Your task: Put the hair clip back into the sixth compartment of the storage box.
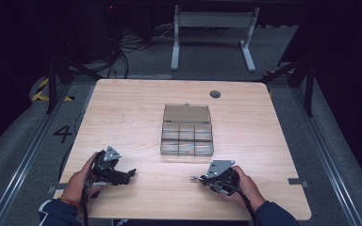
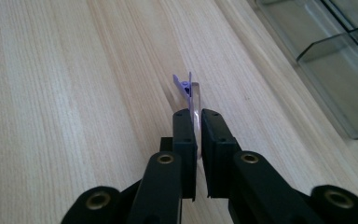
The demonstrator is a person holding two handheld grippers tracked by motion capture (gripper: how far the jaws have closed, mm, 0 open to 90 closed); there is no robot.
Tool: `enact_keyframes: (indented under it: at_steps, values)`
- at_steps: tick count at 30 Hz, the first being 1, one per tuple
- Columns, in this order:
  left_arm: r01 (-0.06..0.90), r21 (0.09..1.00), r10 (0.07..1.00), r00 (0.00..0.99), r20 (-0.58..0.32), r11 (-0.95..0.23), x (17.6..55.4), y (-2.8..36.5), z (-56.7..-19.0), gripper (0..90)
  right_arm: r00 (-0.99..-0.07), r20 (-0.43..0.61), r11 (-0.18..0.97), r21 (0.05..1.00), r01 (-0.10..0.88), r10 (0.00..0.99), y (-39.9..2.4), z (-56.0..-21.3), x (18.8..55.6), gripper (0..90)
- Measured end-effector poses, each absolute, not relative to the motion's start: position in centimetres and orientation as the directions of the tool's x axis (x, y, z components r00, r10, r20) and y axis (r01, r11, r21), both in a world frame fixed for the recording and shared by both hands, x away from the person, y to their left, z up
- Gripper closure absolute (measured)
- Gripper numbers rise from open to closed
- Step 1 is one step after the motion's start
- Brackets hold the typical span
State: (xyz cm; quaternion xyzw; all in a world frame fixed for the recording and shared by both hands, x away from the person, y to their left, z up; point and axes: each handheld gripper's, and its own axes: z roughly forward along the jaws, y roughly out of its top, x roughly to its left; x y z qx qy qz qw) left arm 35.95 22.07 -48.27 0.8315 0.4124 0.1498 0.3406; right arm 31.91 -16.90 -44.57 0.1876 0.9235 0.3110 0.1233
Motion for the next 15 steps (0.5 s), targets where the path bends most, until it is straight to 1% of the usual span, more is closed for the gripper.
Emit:
enact_keyframes:
  at_steps: [15]
  values:
    - [0.584, 0.689, 0.788, 0.615, -0.031, -0.428, 35.94, 22.07, -48.26, 0.1, -0.886, -0.133, 0.721, 0.64, 0.266, 0.445, -17.99, -43.86, 32.0, 85.8]
